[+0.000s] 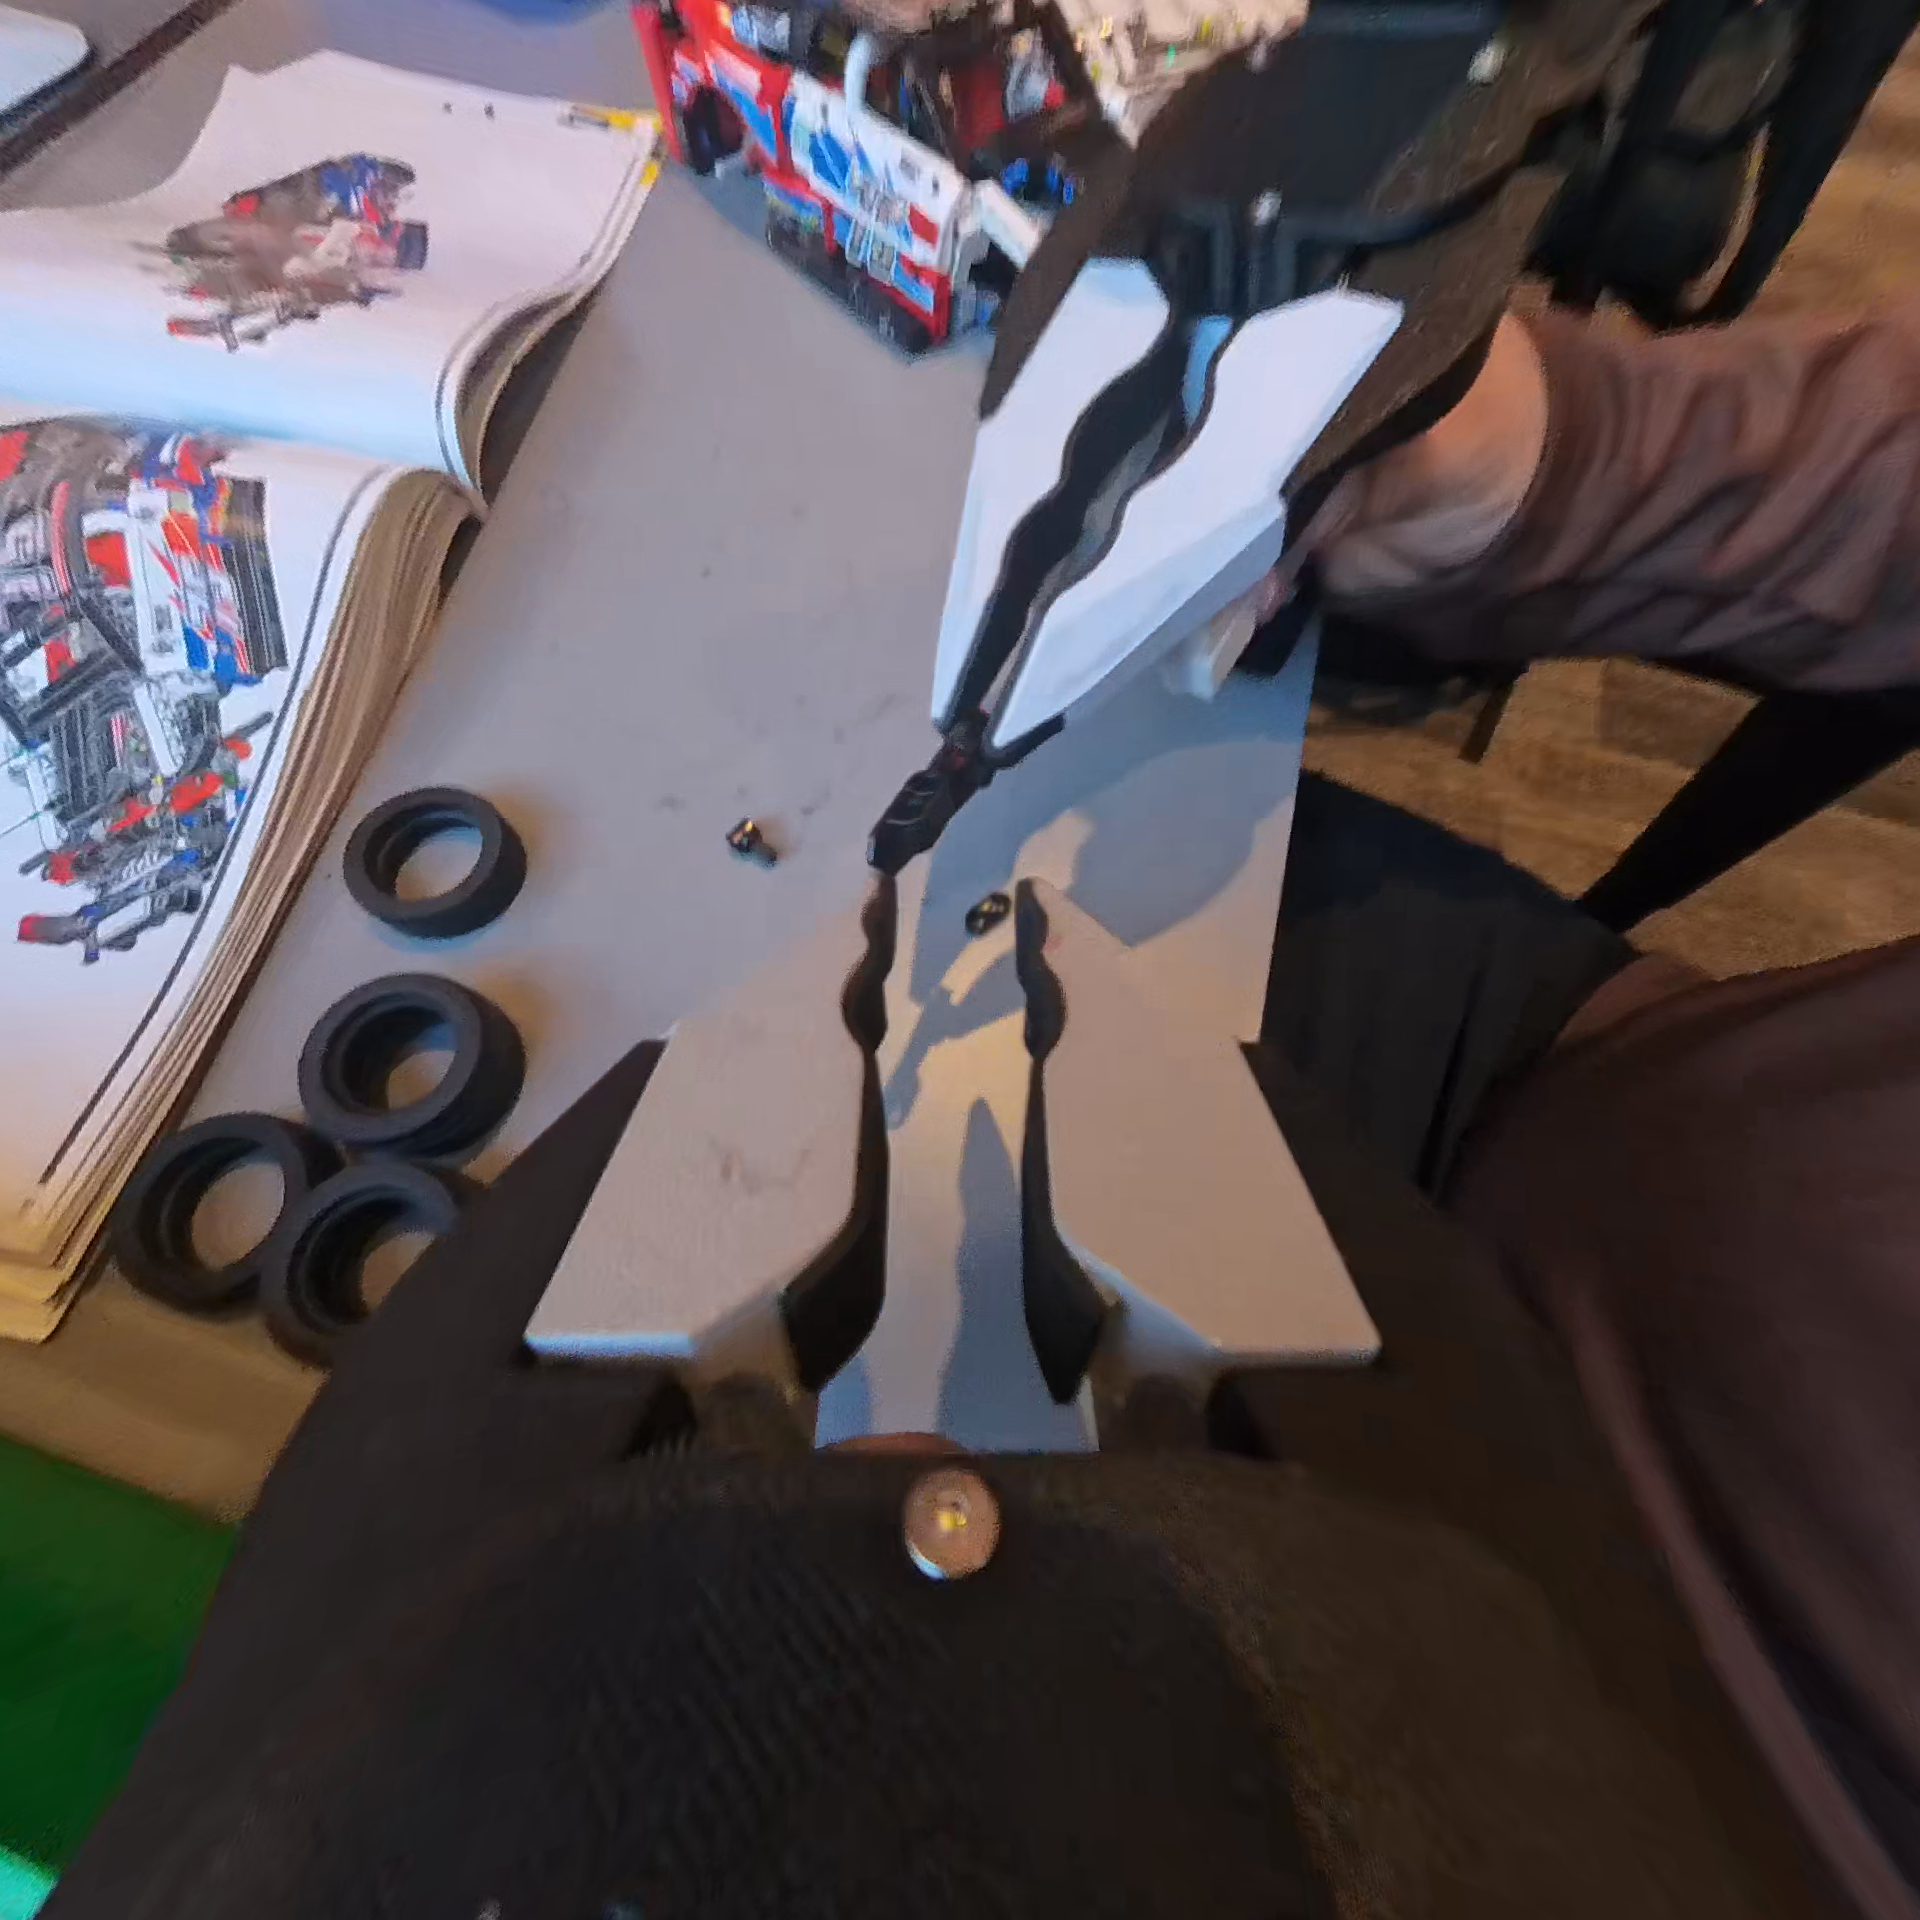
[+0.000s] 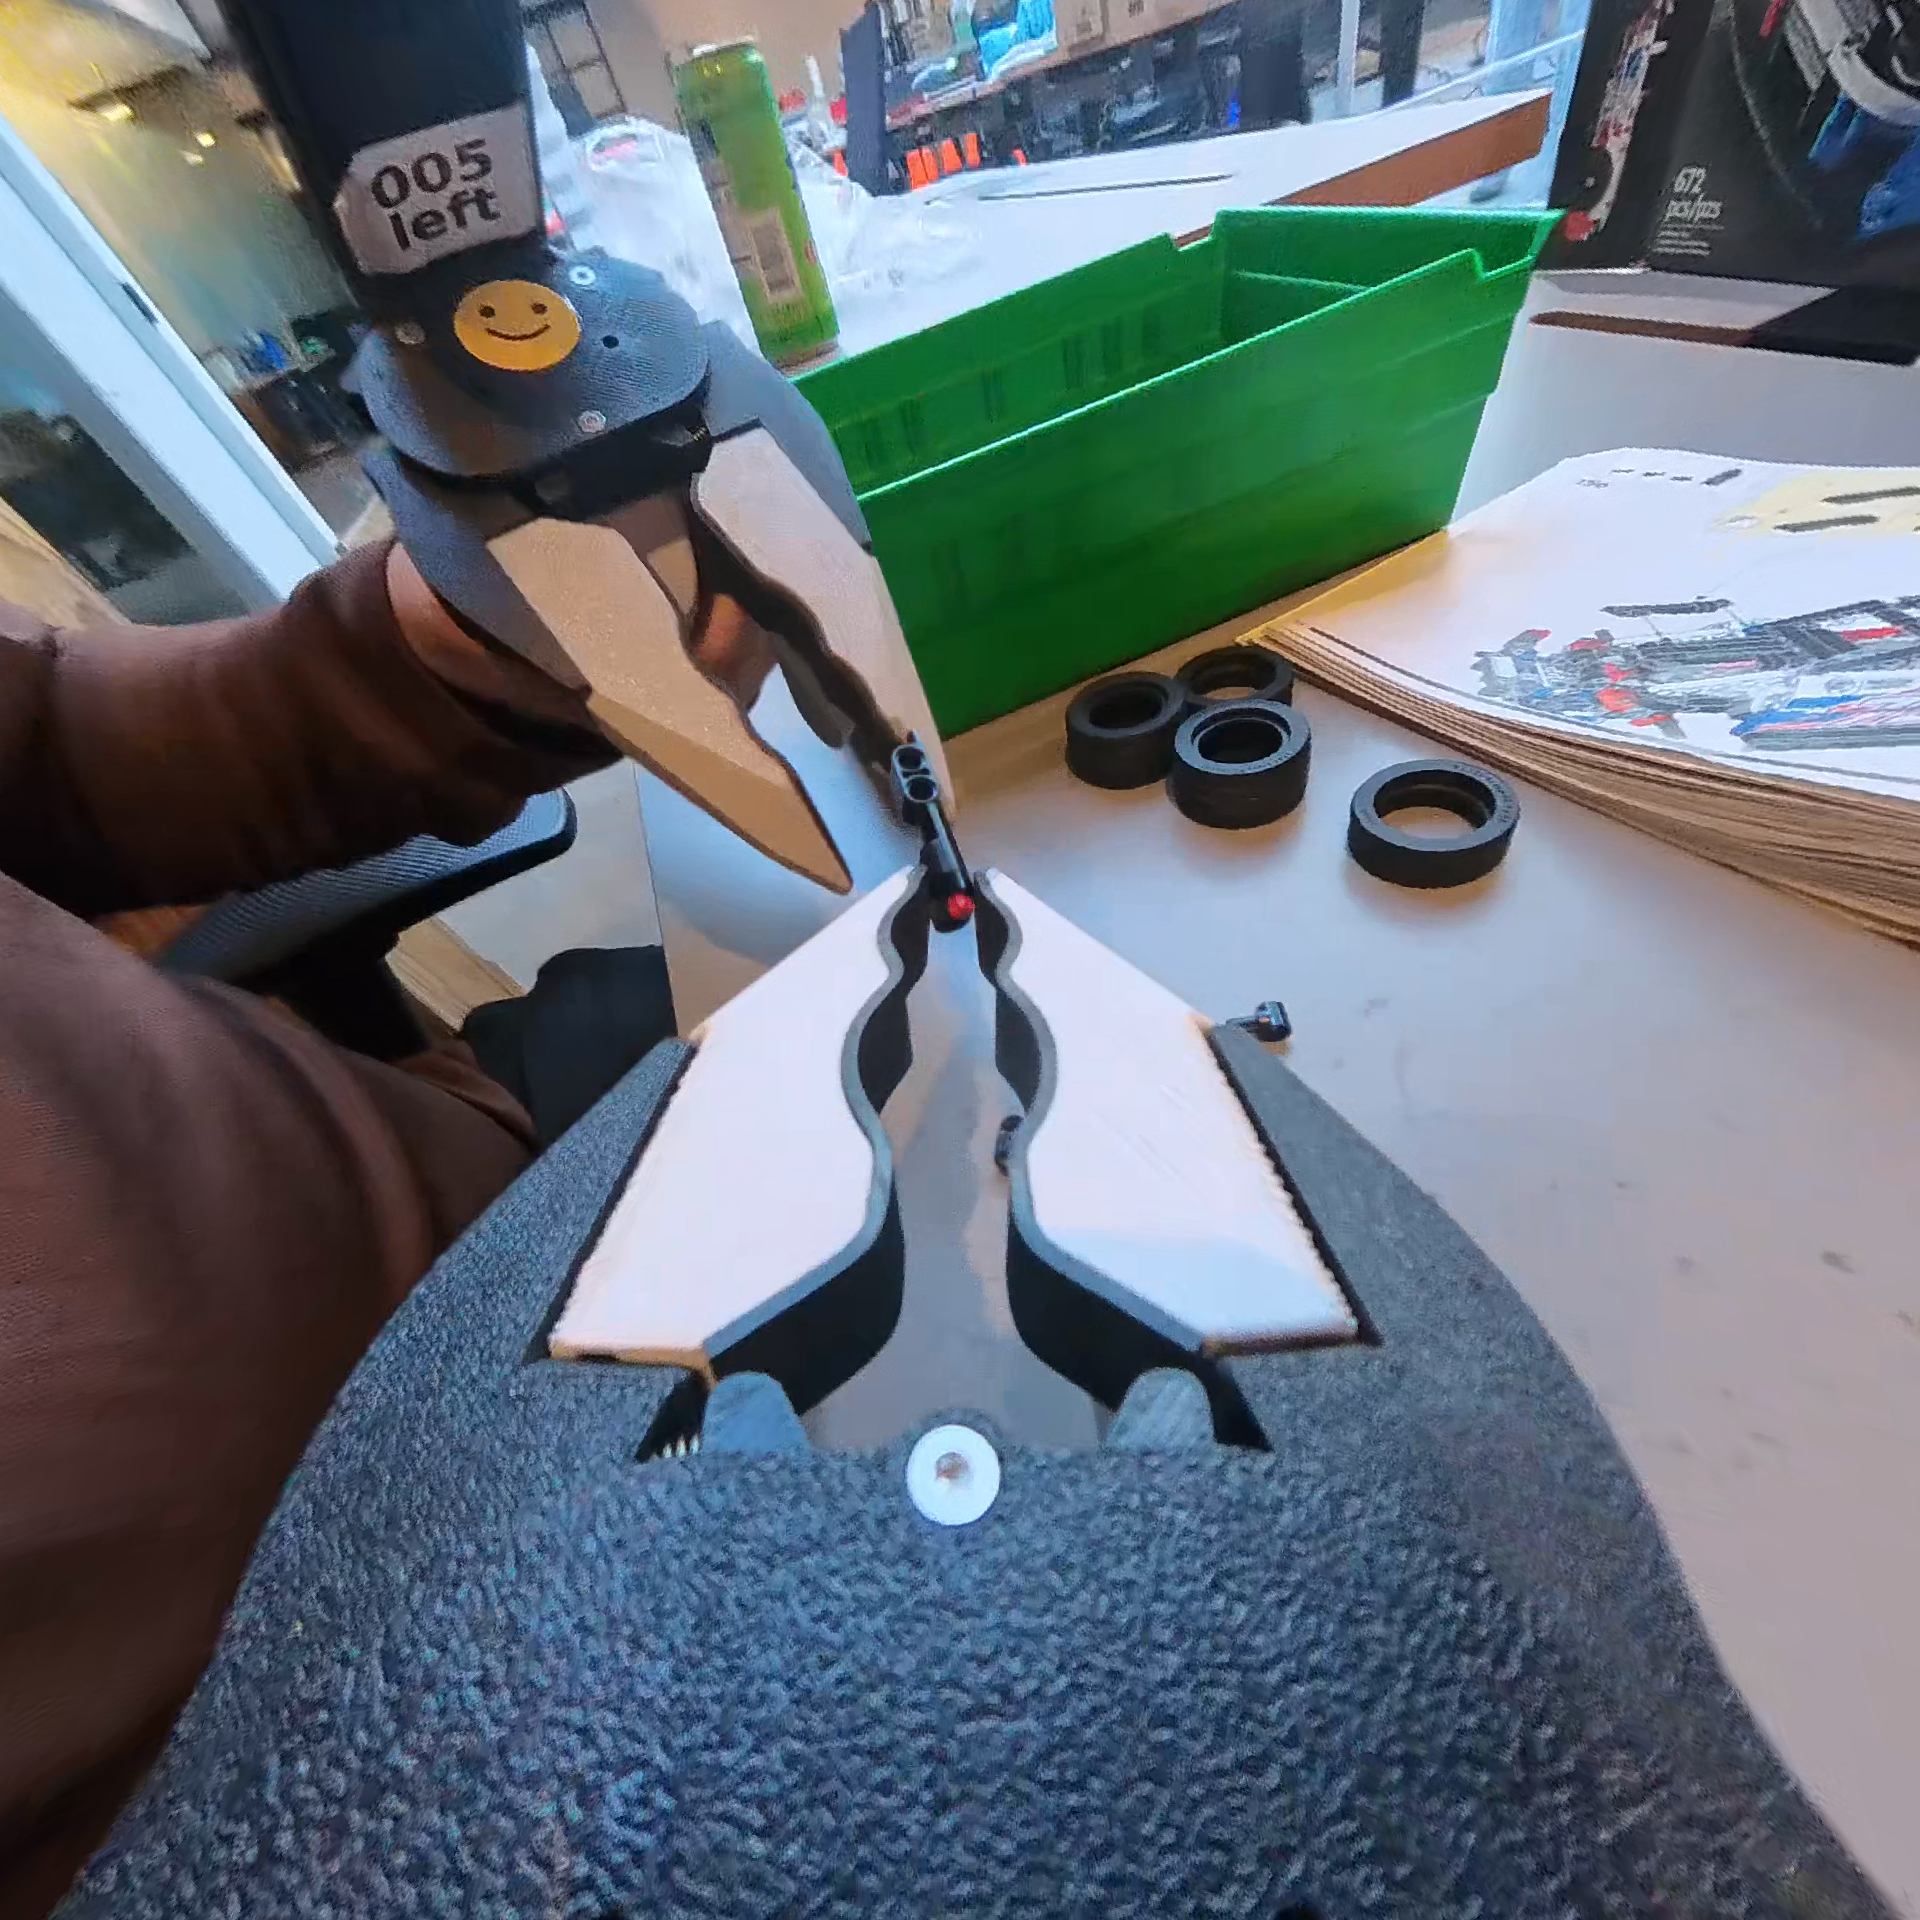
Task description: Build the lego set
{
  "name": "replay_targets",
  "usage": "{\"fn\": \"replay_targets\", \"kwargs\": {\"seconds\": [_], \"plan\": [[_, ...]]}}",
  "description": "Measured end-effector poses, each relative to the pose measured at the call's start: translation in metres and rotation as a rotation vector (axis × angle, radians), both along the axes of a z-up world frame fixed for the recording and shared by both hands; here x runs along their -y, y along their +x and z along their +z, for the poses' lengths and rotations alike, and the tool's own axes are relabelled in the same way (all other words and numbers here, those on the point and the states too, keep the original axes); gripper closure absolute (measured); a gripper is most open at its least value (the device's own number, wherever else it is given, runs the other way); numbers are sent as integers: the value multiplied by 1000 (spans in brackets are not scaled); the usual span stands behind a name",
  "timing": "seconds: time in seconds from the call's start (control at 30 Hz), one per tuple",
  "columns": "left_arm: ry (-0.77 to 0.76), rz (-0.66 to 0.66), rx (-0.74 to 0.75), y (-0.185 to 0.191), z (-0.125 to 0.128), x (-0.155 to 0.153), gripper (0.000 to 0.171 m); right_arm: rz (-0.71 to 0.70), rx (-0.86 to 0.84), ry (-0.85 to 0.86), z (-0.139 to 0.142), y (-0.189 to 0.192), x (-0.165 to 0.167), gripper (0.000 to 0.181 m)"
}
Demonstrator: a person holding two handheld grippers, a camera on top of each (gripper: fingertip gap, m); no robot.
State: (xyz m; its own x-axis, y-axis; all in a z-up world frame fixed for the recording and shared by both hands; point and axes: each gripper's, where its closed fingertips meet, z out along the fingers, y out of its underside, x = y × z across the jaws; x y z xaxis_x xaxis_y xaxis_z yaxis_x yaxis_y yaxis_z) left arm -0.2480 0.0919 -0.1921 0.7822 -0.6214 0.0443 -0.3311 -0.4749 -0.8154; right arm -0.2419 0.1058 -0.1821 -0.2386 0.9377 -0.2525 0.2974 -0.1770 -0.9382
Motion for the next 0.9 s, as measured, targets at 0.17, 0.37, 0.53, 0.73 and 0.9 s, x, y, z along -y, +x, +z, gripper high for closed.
{"fn": "replay_targets", "kwargs": {"seconds": [0.17,0.37,0.53,0.73,0.9], "plan": [[24,-41,83,4,16,-7,170,27,-14,-57,2,2,1,173],[-10,-96,86,13,17,-14,171,36,2,-51,-1,2,2,174],[20,-56,33,-2,22,-22,156,35,-17,-95,4,6,-4,174],[-39,-115,60,6,21,-21,152,79,-34,-121,8,6,2,174],[-28,-174,14,16,20,-23,162,59,7,-46,1,8,0,174]]}}
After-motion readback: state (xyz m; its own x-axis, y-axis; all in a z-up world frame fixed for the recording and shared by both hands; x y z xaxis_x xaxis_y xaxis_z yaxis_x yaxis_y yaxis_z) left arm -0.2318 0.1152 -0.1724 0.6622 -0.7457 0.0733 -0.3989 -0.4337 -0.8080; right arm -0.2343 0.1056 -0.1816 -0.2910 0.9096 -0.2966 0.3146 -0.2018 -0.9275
